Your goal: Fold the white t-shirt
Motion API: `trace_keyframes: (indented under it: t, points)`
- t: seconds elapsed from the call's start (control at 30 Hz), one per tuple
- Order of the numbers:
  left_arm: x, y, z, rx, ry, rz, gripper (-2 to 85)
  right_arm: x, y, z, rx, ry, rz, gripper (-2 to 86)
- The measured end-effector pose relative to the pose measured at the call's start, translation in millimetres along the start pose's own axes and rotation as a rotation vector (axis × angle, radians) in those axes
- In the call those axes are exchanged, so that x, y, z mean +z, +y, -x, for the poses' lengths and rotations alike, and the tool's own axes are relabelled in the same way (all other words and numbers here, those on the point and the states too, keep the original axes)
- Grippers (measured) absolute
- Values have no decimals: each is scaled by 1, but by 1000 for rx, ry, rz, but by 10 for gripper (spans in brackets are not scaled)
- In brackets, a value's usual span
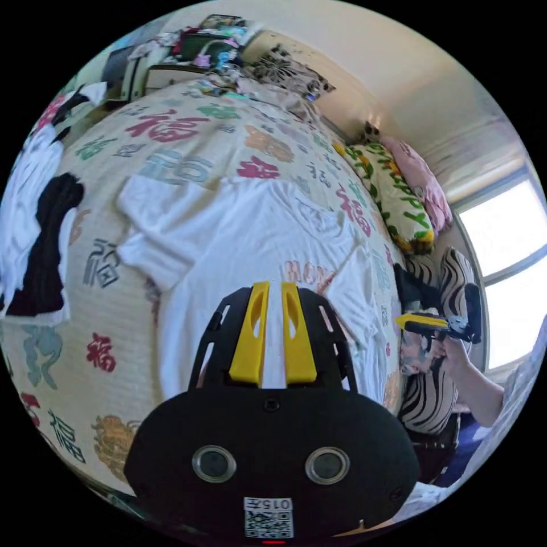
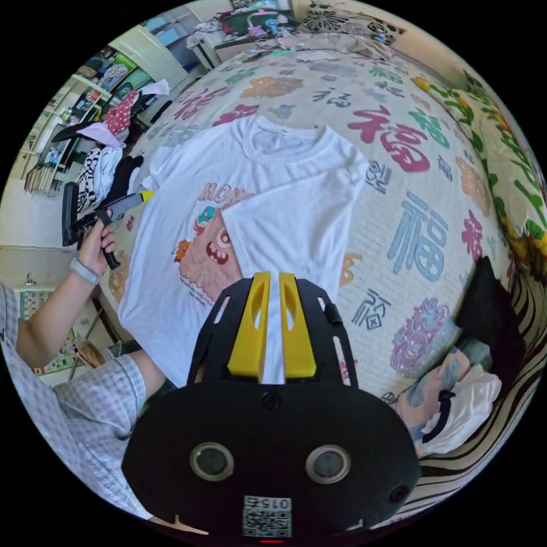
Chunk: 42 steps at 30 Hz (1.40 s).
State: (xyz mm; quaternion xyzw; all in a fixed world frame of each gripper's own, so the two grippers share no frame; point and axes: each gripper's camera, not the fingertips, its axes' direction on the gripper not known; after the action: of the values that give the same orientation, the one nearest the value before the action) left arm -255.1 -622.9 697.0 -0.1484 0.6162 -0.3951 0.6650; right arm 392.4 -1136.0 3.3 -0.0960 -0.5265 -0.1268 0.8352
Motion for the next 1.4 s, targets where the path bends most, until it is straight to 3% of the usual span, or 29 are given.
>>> trace_keyframes:
  t: [0.1, 0.2, 0.3, 0.57, 0.7, 0.77, 0.97, 1.27, 1.4]
  points:
    - [-45, 13, 57, -197, -110, -94, 64, -4, -68, 46, -143, -79, -57, 43]
    - [-65, 13, 98, -311, -109, -143, 75, 8, -145, 94, -267, -153, -67, 53]
    - [-71, -2, 114, -293, -86, -172, 73, 30, -220, 136, -328, -226, -61, 57]
    - [-105, 0, 146, -314, -58, -219, 3, 105, -351, 209, -300, -315, 206, 70]
    - [-126, 23, 165, -396, 24, -239, -5, 132, -373, 224, -253, -223, 302, 74]
    - [-130, 30, 171, -423, 39, -227, -6, 140, -382, 223, -175, -170, 300, 36]
    - [-154, 38, 166, -370, 56, -249, -7, 134, -390, 215, -168, -228, 283, 0]
    - [-185, 38, 111, -140, 129, -277, -6, 42, -339, 150, -220, -398, 1, -5]
    - [-176, 50, 65, 0, 199, -197, -6, 19, -293, 98, -165, -353, -10, -5]
